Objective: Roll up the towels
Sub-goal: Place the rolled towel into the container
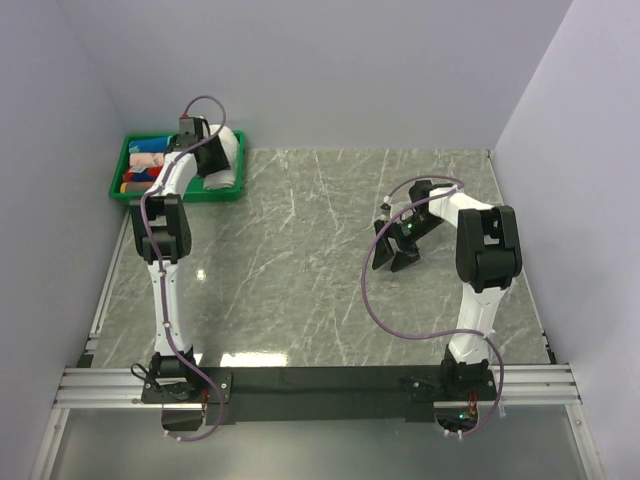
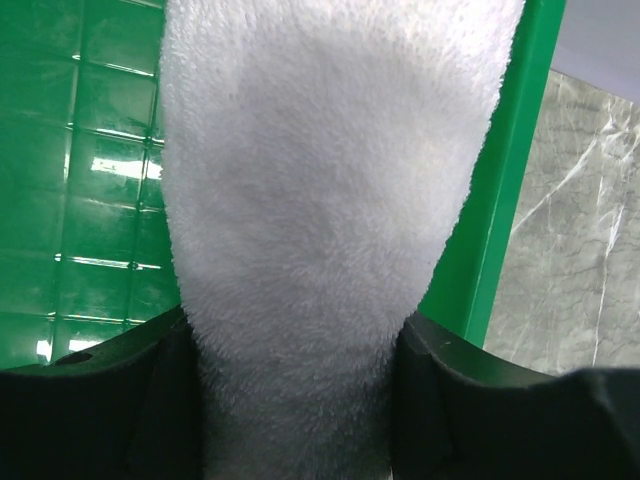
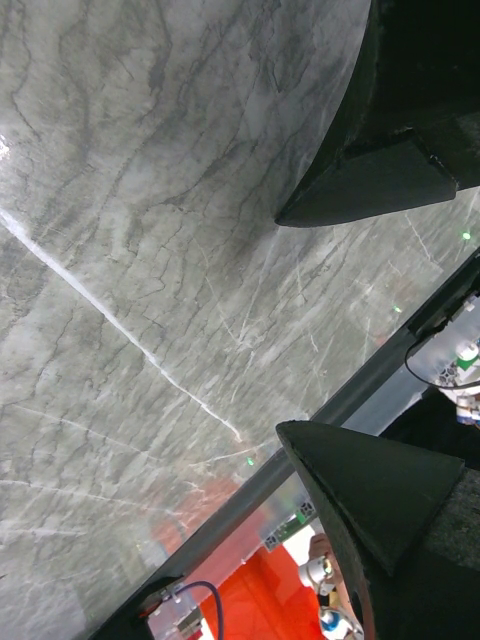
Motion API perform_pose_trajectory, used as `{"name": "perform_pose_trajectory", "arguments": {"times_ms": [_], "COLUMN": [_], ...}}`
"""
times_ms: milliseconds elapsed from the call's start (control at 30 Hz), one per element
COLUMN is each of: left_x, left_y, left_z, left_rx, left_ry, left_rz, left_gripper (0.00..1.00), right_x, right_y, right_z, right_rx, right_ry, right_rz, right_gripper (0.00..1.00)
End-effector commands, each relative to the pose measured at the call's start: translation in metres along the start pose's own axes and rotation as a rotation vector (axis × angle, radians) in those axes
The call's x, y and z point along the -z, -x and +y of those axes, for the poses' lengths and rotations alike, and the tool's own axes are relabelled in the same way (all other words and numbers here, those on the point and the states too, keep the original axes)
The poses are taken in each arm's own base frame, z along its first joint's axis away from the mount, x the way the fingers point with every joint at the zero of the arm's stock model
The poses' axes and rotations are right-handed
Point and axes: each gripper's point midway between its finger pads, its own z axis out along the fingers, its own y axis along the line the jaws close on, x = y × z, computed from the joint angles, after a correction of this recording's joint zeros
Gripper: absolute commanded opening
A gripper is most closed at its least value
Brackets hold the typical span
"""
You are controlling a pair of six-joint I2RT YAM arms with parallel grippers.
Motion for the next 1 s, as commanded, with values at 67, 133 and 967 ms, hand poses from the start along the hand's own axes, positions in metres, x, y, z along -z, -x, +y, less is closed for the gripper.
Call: {"name": "perform_pose_trajectory", "arguments": {"times_ms": [67, 133, 967], "left_x": [-0.001, -0.001, 0.027], "left_y": [0.019, 0.018, 0.047], "left_z": [-0.014, -0.014, -0.028], "left_rx": [-0.003, -0.008, -0.027], "left_ry": [-0.064, -0.073, -0.106], "left_rz": [-0.06, -0.055, -0.124], "left_gripper": [0.15, 0.29, 0.77], "right_x": [0.0, 0.0, -0.001], "right_y": [0.003, 0.003, 0.002], "right_z": [-0.003, -0.004, 0.008], "right_rx": [0.025, 0.024, 0.064], "right_ry": [-0.02, -0.018, -0.015], "right_rz": [-0.012, -0.012, -0.001], "right_gripper": [0.84, 0.85, 0.85]}}
